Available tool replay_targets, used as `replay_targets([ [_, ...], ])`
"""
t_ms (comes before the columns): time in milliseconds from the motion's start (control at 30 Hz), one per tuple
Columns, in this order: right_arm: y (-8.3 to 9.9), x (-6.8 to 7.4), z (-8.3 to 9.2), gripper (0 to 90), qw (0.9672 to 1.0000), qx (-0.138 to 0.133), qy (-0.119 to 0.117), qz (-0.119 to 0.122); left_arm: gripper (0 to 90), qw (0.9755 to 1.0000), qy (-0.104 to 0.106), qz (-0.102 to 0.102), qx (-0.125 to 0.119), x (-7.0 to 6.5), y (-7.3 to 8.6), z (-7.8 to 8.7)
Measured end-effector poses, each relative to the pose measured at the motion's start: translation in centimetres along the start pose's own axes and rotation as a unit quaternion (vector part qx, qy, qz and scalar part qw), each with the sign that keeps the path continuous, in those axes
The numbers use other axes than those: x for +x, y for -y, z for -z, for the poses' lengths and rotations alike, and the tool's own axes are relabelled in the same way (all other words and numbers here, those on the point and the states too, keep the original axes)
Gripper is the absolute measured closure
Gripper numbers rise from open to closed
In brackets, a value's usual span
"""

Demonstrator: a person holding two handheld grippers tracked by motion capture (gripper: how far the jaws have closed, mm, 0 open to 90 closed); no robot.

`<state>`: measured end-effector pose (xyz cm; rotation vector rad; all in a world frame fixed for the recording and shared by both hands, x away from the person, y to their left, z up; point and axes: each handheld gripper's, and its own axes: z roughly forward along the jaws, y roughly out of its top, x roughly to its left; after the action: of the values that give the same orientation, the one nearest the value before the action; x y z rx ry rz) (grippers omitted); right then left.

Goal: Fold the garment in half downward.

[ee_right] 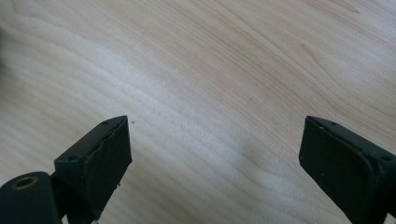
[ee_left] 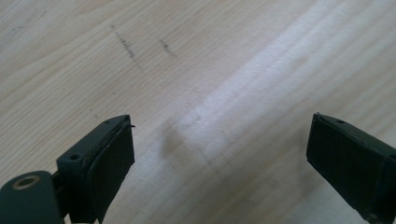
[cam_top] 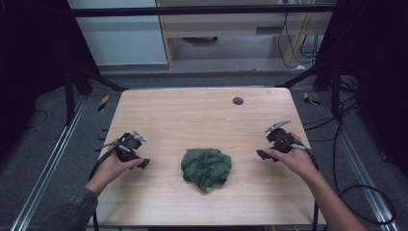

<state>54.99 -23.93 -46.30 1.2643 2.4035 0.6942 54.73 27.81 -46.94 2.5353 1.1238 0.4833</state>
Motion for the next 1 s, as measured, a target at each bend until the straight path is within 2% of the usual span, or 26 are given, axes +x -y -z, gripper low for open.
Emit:
replay_targets([
  [333,-0.8,-0.9,-2.4,10.6,0.998,-0.021,-0.009,-0.059,6.2,0.9991,-0.005,0.026,-0.032,1.3,-1.0,-1.6],
  [467,-1.1,-1.3,-3.0,11.2,0.997,-0.034,0.011,-0.069,6.2,0.9987,-0.003,0.032,-0.041,1.6,-1.4,-2.3],
  [567,-1.2,-1.7,-3.2,11.3,0.9955,-0.04,0.014,-0.085,6.2,0.998,-0.009,0.041,-0.047,1.9,-1.5,-2.6],
  [700,-1.2,-2.4,-3.7,11.9,0.9931,-0.052,0.022,-0.103,6.2,0.9966,-0.016,0.053,-0.061,2.2,-1.7,-2.9],
  [800,-1.2,-2.6,-3.8,11.8,0.9882,-0.067,0.012,-0.137,5.8,0.9955,-0.017,0.062,-0.07,2.4,-1.7,-3.2],
  [833,-1.2,-2.6,-3.9,11.6,0.9873,-0.071,0.013,-0.141,5.8,0.995,-0.015,0.066,-0.073,2.5,-1.7,-3.3],
  [900,-1.2,-2.4,-4.1,11.5,0.9864,-0.076,0.024,-0.143,5.7,0.9932,-0.008,0.08,-0.084,2.6,-1.6,-3.6],
  [1000,-1.1,-2.1,-4.5,11.4,0.9842,-0.085,0.026,-0.154,4.8,0.9903,0.005,0.094,-0.102,2.5,-1.4,-3.9],
])
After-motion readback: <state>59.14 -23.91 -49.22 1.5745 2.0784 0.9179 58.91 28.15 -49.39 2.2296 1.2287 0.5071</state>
